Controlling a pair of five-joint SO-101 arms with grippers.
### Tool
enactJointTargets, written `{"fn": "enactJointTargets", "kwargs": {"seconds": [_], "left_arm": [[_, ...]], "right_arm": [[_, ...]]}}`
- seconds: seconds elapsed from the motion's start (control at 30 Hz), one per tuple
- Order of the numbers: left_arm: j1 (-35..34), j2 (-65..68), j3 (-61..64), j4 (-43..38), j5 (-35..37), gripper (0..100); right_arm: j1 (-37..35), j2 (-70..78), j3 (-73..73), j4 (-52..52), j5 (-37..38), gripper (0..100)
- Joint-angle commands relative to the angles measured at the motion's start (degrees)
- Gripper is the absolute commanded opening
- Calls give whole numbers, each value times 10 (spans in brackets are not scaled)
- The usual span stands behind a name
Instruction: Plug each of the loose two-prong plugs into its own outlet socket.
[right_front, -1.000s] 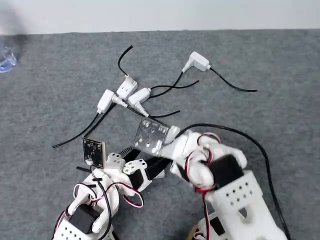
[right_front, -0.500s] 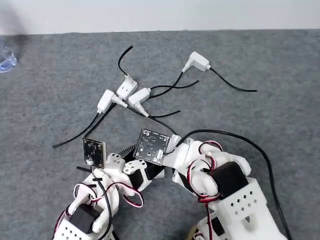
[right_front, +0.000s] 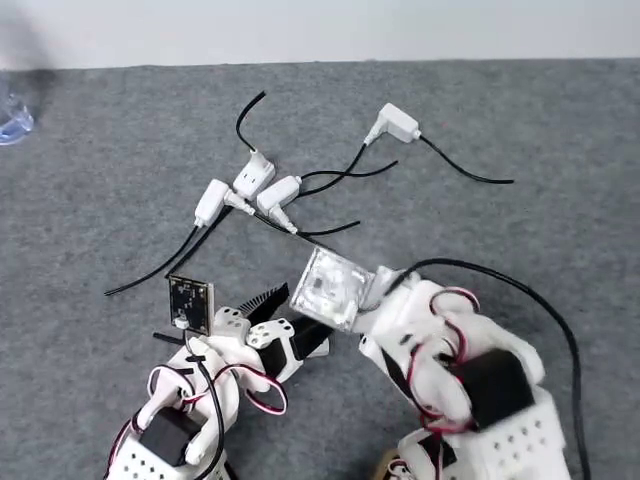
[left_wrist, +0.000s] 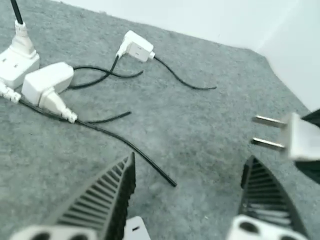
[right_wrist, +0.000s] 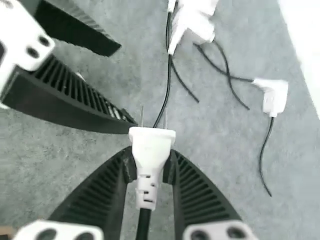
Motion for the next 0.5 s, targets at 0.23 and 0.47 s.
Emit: {"fn": "enactJointTargets", "kwargs": {"seconds": [0.23, 0.47], "left_arm": [[-1, -6, -5, 4, 2, 323], [-1, -6, -5, 4, 4, 325]], "right_arm": [[9, -21, 11, 3, -2, 10], [68, -15, 50, -40, 12, 10]]}}
